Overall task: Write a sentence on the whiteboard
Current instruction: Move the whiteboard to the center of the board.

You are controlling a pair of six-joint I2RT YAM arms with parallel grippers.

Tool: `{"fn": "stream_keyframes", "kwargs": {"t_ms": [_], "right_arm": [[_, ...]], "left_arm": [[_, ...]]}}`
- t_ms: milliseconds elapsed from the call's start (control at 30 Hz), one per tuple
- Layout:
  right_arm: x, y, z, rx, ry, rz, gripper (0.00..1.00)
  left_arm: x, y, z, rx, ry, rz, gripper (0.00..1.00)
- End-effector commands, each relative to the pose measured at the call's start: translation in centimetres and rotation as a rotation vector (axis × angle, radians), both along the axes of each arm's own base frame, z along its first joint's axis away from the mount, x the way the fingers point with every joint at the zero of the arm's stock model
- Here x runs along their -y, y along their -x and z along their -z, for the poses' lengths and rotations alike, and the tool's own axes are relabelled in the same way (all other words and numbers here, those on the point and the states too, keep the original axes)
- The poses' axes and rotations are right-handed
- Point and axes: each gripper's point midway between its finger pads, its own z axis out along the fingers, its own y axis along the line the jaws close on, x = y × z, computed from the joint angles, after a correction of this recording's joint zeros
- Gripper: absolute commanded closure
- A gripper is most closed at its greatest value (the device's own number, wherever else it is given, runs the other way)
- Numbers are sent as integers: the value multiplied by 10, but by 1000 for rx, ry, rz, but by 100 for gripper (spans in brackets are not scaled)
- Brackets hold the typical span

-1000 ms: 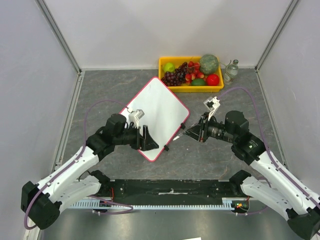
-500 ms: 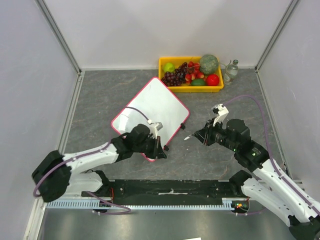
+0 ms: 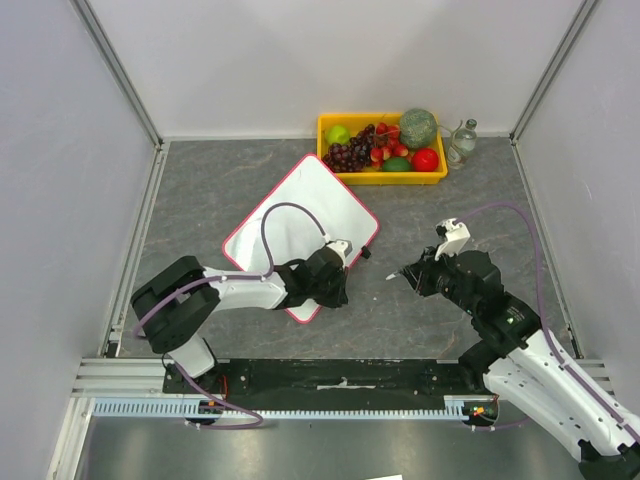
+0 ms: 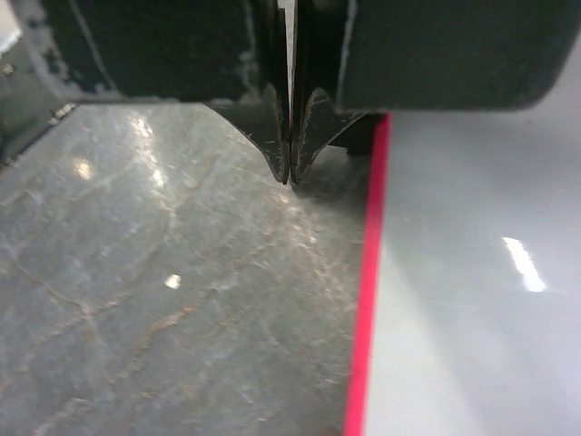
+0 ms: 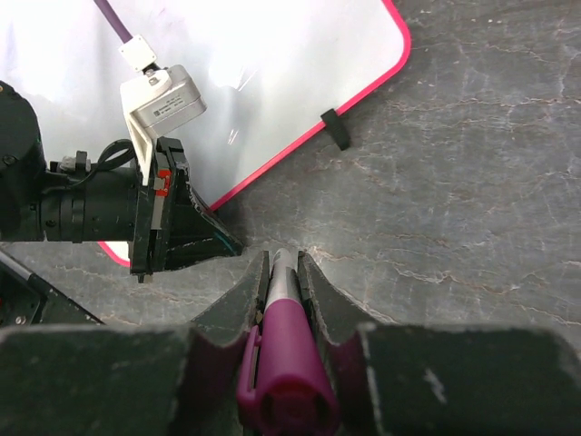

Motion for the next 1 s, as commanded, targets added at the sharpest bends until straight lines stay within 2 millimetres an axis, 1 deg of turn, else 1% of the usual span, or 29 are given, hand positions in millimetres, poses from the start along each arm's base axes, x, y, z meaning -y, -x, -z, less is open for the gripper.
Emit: {"fn": "stream_keyframes", "kwargs": {"t_ms": [0,100,233,333,400,567,667,767,867,967], "right_arm": [[8,-7,-1,28,27,45,100],[8,-9,0,28,38,44,100],[6,-12,2,29,56,36,100],[4,-15,3,31,70,26,100],[1,-19,5,31,79,18,100],[-7,-25,6,33,79,-4,100],[-14,-28,6,30,64,-19,100],[-19,-34,9,28,55,-18,100],[-28,-33,11,13,37,-57,100],[-32,-34,11,13,29,-71,100]], "left_arm": [[-12,-22,6,103,-99,-50,98],[-36,-16,17,85,-180,-91,98],[-62,-15,17,101,-227,-169,98],[-81,-17,18,112,-296,-207,98],[-98,-19,20,117,-351,-244,98],[-132,-17,25,71,-406,-333,98],[-151,-15,23,42,-418,-395,98],[-162,-16,18,42,-413,-430,98],[-166,-17,15,48,-420,-444,98],[-157,-15,8,66,-368,-421,98]]}}
